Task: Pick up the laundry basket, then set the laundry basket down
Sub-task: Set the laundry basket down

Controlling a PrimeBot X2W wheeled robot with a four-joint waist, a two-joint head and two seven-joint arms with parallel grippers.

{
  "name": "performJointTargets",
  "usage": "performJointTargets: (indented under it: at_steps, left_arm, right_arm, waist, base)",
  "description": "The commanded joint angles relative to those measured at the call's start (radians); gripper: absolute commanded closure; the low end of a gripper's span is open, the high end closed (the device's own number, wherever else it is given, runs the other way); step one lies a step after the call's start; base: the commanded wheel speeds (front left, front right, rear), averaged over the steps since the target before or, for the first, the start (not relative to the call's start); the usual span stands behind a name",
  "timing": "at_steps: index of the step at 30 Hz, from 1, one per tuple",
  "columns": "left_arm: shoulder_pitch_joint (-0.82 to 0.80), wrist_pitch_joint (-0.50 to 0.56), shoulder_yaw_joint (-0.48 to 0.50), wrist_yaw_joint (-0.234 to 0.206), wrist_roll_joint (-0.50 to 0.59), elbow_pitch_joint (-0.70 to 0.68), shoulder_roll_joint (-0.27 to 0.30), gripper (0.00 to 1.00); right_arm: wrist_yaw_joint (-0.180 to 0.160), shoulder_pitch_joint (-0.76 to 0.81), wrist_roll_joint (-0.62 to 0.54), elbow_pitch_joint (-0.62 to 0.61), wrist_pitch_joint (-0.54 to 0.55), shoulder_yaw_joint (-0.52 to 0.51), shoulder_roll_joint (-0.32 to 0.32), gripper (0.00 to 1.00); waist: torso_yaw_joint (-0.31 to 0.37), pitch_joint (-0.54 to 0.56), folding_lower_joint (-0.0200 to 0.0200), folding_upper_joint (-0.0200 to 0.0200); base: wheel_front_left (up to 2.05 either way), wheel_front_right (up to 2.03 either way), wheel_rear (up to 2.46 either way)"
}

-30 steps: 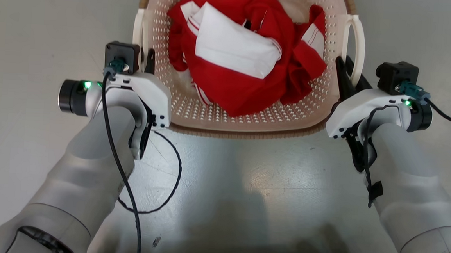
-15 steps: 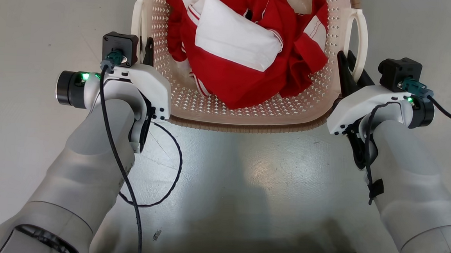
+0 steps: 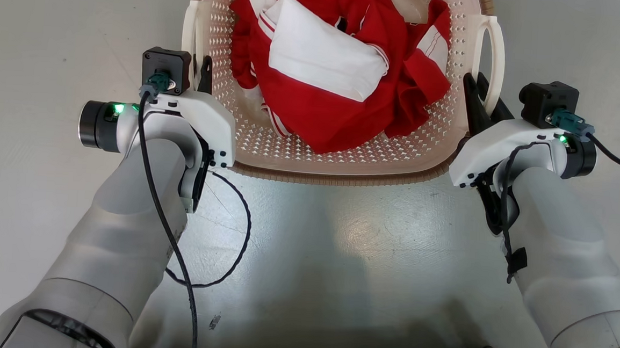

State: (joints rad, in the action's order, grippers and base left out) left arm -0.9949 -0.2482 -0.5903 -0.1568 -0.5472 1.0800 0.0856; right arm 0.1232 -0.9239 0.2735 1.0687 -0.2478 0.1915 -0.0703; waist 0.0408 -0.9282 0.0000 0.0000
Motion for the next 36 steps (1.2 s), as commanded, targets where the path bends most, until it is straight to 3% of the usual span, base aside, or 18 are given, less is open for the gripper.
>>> performJointTargets:
  at_steps: [1,4,5,6,7,22,36]
  left_arm:
    - [-0.001,-0.014,0.017,0.005,0.015,-0.007,0.021,1.0]
    - [-0.003,-0.014,0.026,0.007,0.024,0.001,0.018,0.99]
    - [-0.003,-0.014,0.03,0.006,0.025,0.006,0.017,0.71]
    - [-0.004,-0.014,0.034,0.005,0.026,0.009,0.015,0.43]
    - [-0.006,-0.014,0.038,0.003,0.028,0.01,0.014,0.0]
    - [0.028,-0.014,0.098,-0.018,0.065,0.009,0.019,0.0]
    - [0.151,-0.014,0.192,-0.027,0.09,-0.075,0.025,0.0]
  right_arm:
    - [0.008,0.042,-0.002,-0.013,-0.014,0.02,0.02,1.0]
    - [0.008,0.04,-0.002,-0.013,-0.014,0.018,0.02,0.99]
    - [0.008,0.039,-0.003,-0.013,-0.014,0.013,0.02,0.69]
    - [0.008,0.039,-0.007,-0.014,-0.014,0.009,0.02,0.27]
    - [0.008,0.038,-0.01,-0.017,-0.014,0.003,0.02,0.0]
    - [0.008,0.067,-0.022,-0.091,-0.014,-0.039,0.02,0.0]
    - [0.008,0.203,-0.026,-0.25,-0.014,-0.081,0.02,0.0]
  waist:
    - [0.001,0.0,0.0,0.0]
    - [0.003,-0.003,0.0,0.0]
    - [0.004,-0.004,0.0,0.0]
    - [0.005,-0.005,0.0,0.0]
    - [0.006,-0.006,0.0,0.0]
    - [0.023,0.031,0.0,0.0]
    - [0.019,0.221,0.0,0.0]
  base:
    - [0.0,0.0,0.0]
    - [0.0,0.0,0.0]
    - [0.0,0.0,0.0]
    - [0.0,0.0,0.0]
    - [0.0,0.0,0.0]
    - [0.0,0.0,0.0]
    - [0.0,0.0,0.0]
